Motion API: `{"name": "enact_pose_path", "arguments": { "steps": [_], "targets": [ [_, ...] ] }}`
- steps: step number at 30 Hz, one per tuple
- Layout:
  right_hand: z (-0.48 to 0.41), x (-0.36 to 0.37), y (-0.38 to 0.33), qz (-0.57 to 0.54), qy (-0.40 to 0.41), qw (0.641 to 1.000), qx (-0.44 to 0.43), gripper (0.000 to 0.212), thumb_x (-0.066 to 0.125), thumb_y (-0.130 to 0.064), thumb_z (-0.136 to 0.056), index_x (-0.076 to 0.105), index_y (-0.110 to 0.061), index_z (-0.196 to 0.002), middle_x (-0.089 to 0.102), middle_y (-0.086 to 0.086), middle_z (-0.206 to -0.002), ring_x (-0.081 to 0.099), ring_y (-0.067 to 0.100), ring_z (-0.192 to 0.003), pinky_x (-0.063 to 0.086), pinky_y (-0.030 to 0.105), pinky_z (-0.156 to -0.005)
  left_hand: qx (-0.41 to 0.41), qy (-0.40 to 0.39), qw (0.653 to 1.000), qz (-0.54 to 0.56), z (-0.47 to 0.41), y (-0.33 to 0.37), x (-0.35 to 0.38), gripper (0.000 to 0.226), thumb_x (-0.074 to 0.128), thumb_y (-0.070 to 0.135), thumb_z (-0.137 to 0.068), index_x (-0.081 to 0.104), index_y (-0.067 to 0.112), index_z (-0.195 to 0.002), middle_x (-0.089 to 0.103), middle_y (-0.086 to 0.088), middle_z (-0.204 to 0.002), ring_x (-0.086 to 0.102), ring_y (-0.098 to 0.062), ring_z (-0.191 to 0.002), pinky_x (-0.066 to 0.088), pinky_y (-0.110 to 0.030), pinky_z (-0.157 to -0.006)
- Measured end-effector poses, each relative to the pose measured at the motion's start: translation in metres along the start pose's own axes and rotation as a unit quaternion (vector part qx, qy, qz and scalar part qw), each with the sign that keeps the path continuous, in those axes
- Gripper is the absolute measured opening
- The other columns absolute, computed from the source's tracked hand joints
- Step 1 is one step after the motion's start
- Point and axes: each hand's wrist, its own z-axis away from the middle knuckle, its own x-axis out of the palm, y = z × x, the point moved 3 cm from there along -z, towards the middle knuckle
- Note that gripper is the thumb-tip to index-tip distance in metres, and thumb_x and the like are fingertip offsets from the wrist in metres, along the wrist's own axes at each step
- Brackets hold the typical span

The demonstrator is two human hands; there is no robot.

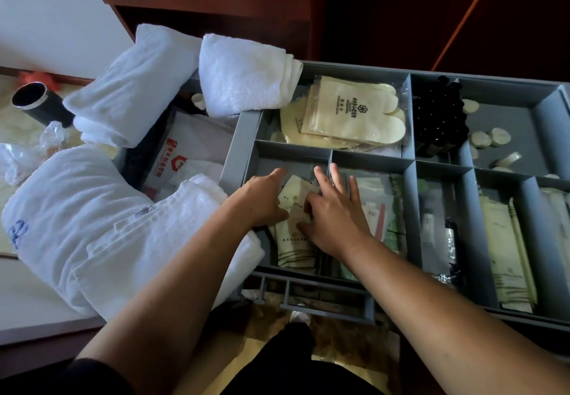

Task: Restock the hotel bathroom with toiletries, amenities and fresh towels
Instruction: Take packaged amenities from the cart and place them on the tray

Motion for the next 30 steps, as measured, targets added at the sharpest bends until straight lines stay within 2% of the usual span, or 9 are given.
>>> {"name": "enact_pose_path", "arguments": {
  "steps": [3, 8, 11, 15, 17, 21, 25, 28, 30],
  "targets": [
    [0.002, -0.001, 0.0, -0.006, 0.001, 1.0, 0.001, 0.042, 0.067, -0.046, -0.093, 0.063, -0.022, -0.128, 0.003, 0.008, -0.173, -0.015, 0.033, -0.158, -0.007, 0.058, -0.126, -0.004, -0.02, 1.0, 0.009, 0.001, 0.0, 0.002, 0.089, 0.082, 0.027, -0.083, 0.032, 0.027, -0.157, 0.068, -0.002, -0.106, 0.064, -0.024, -0.098, 0.058, -0.04, -0.085],
    [0.004, 0.001, 0.001, -0.019, 0.019, 1.0, -0.002, 0.042, 0.067, -0.048, -0.093, 0.064, -0.021, -0.126, 0.006, 0.008, -0.173, -0.011, 0.032, -0.159, -0.006, 0.057, -0.126, 0.003, -0.039, 0.999, 0.03, 0.001, 0.001, 0.007, 0.089, 0.079, 0.021, -0.086, 0.031, 0.031, -0.159, 0.071, -0.001, -0.114, 0.066, -0.022, -0.103, 0.055, -0.034, -0.083],
    [0.007, 0.002, 0.002, -0.032, 0.039, 0.999, -0.007, 0.053, 0.063, -0.051, -0.094, 0.056, -0.021, -0.137, 0.011, 0.009, -0.172, -0.005, 0.03, -0.159, -0.007, 0.055, -0.126, 0.002, -0.031, 0.998, 0.048, 0.002, 0.001, 0.004, 0.088, 0.079, 0.019, -0.083, 0.035, 0.033, -0.157, 0.07, 0.0, -0.11, 0.068, -0.021, -0.098, 0.06, -0.039, -0.085],
    [0.018, -0.005, 0.008, -0.182, 0.086, 0.979, 0.026, 0.072, 0.068, -0.055, -0.09, 0.038, -0.027, -0.149, 0.029, -0.001, -0.167, 0.012, 0.021, -0.158, -0.003, 0.047, -0.127, 0.044, 0.012, 0.994, 0.099, 0.018, 0.005, -0.018, 0.085, 0.082, 0.017, -0.083, 0.04, 0.036, -0.155, 0.072, 0.011, -0.093, 0.068, -0.005, -0.084, 0.054, -0.023, -0.077],
    [0.026, -0.017, 0.01, -0.27, 0.103, 0.956, 0.053, 0.086, 0.072, -0.058, -0.087, 0.027, -0.034, -0.156, 0.035, -0.009, -0.163, 0.022, 0.014, -0.155, -0.003, 0.043, -0.126, 0.063, 0.047, 0.986, 0.146, 0.035, 0.008, -0.036, 0.08, 0.082, 0.018, -0.086, 0.043, 0.039, -0.153, 0.074, 0.01, -0.091, 0.071, -0.003, -0.08, 0.058, -0.023, -0.077],
    [0.045, -0.044, 0.005, -0.4, 0.104, 0.91, 0.042, 0.095, 0.077, -0.052, -0.086, 0.018, -0.044, -0.159, 0.038, -0.021, -0.16, 0.032, 0.003, -0.147, 0.024, 0.038, -0.122, 0.087, 0.081, 0.96, 0.252, 0.072, 0.023, -0.061, 0.074, 0.082, 0.014, -0.088, 0.049, 0.036, -0.149, 0.075, 0.001, -0.096, 0.076, -0.012, -0.086, 0.063, -0.031, -0.082],
    [0.075, -0.064, 0.008, -0.443, 0.105, 0.89, 0.015, 0.087, 0.079, -0.047, -0.085, 0.028, -0.048, -0.155, 0.054, -0.029, -0.145, 0.043, -0.006, -0.138, 0.035, 0.025, -0.11, 0.113, 0.05, 0.927, 0.354, 0.106, 0.041, -0.058, 0.07, 0.08, 0.005, -0.088, 0.053, 0.033, -0.146, 0.075, -0.006, -0.097, 0.077, -0.02, -0.093, 0.063, -0.031, -0.084],
    [0.109, -0.072, 0.01, -0.489, 0.082, 0.868, 0.01, 0.072, 0.081, -0.035, -0.086, 0.045, -0.046, -0.148, 0.07, -0.019, -0.121, 0.061, -0.007, -0.117, 0.049, 0.017, -0.096, 0.131, 0.038, 0.906, 0.4, 0.126, 0.051, -0.044, 0.068, 0.077, -0.002, -0.088, 0.056, 0.031, -0.143, 0.075, -0.004, -0.095, 0.077, -0.02, -0.094, 0.061, -0.028, -0.082],
    [0.134, -0.071, 0.012, -0.511, 0.073, 0.856, 0.011, 0.066, 0.081, -0.028, -0.087, 0.051, -0.042, -0.144, 0.074, -0.009, -0.106, 0.07, 0.006, -0.101, 0.058, 0.025, -0.086, 0.137, 0.031, 0.89, 0.433, 0.138, 0.057, -0.028, 0.066, 0.075, -0.006, -0.088, 0.058, 0.03, -0.141, 0.075, -0.002, -0.094, 0.075, -0.017, -0.093, 0.059, -0.026, -0.08]
  ]
}}
